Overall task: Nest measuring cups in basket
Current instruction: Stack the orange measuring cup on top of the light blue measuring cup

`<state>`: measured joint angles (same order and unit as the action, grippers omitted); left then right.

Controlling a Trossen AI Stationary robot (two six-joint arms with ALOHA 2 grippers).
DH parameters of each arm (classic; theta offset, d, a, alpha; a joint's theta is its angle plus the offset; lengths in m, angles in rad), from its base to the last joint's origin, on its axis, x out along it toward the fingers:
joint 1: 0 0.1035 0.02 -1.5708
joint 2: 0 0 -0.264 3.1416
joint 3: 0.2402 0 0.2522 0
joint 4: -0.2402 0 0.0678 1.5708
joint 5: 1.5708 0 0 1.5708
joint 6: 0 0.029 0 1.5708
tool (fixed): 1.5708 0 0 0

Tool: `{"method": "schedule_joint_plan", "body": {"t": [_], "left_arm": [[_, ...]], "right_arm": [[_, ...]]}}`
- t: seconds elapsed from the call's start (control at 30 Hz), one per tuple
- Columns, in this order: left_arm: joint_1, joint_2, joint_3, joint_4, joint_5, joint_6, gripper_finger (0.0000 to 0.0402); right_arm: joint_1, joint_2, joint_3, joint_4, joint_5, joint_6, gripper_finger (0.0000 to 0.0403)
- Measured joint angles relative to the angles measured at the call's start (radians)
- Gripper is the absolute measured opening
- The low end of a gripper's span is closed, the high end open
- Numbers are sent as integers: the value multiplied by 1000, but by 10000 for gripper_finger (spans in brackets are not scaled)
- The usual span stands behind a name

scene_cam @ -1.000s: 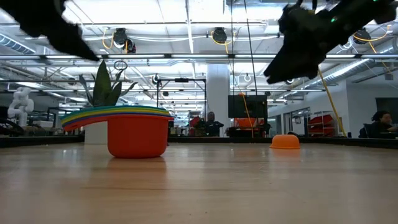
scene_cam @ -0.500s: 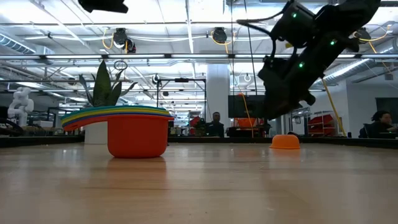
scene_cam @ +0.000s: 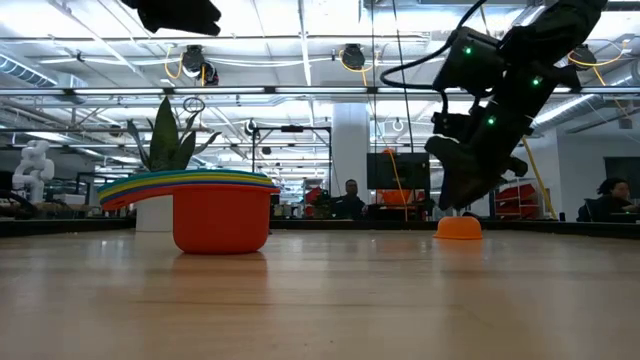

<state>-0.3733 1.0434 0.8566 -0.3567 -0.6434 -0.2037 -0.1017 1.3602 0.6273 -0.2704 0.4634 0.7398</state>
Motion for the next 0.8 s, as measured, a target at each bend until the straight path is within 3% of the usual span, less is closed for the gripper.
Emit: {"method": "schedule_joint_plan", "body": {"t": [0.37, 0.6, 0.8], "left_arm": [[0, 84, 0, 25, 42, 98, 195], [0, 85, 0, 30, 60, 98, 193], [0, 85, 0, 71, 60, 117, 191]], "right_arm": [[0, -3, 3, -37, -138, 9, 167], [25, -13, 5, -28, -370, 97, 167], [82, -64, -2, 9, -442, 141, 167]]}}
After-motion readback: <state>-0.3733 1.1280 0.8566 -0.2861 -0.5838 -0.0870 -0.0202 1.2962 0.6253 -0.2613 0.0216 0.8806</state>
